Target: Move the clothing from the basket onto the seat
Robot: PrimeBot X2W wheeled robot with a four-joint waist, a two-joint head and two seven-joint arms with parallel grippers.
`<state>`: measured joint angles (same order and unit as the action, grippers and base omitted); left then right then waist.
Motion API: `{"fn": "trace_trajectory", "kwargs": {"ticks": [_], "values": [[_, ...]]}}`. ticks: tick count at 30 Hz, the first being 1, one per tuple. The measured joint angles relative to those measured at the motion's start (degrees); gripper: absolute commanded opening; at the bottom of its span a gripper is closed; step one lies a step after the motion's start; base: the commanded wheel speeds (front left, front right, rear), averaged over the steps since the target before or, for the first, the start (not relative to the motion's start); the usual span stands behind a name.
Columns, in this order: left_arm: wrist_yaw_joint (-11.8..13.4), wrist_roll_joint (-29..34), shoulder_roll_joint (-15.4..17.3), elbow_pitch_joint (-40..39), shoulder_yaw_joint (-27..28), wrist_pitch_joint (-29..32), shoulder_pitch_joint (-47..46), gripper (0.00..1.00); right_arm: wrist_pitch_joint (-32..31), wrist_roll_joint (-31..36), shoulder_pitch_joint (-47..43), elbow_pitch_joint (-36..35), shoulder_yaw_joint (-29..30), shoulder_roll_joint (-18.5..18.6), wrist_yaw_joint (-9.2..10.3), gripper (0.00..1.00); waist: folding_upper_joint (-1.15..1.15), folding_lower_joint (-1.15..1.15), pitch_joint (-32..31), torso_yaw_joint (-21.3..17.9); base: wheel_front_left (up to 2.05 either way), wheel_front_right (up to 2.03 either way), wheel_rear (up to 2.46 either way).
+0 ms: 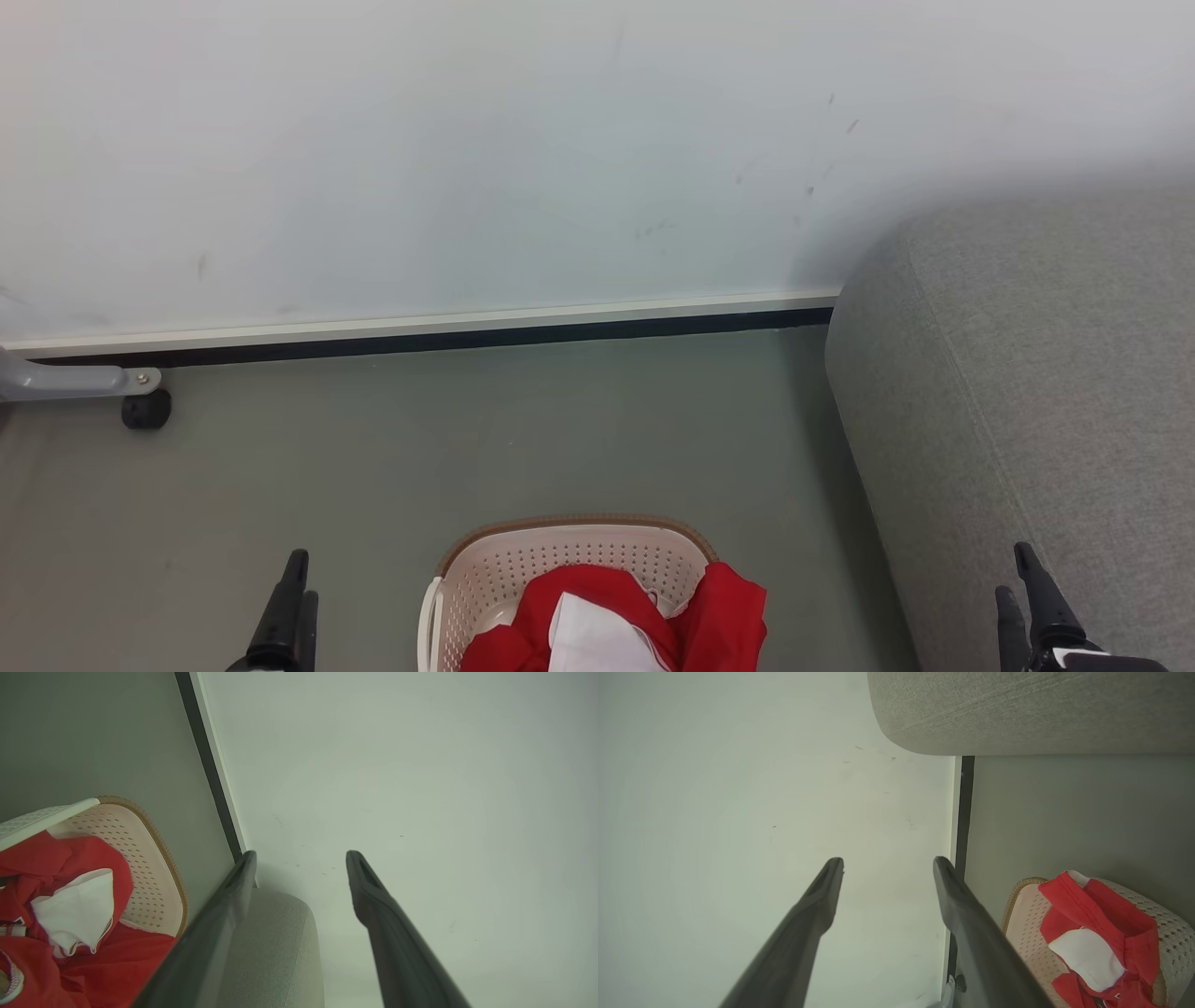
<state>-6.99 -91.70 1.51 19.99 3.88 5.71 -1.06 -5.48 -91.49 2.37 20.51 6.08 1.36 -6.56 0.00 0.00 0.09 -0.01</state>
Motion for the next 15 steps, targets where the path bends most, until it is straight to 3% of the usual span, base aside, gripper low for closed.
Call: {"fn": "trace_trajectory", "kwargs": {"ticks": [15], "values": [[0.02, 2.85, 0.05, -1.56, -2.64, -3.14, 0.04, 1.00, 2.82, 2.41, -0.01, -1.36, -2.19, 0.03, 0.10, 1.00, 0.00, 0.00, -0.33, -0.46, 0.00, 0.00, 0.00]]}}
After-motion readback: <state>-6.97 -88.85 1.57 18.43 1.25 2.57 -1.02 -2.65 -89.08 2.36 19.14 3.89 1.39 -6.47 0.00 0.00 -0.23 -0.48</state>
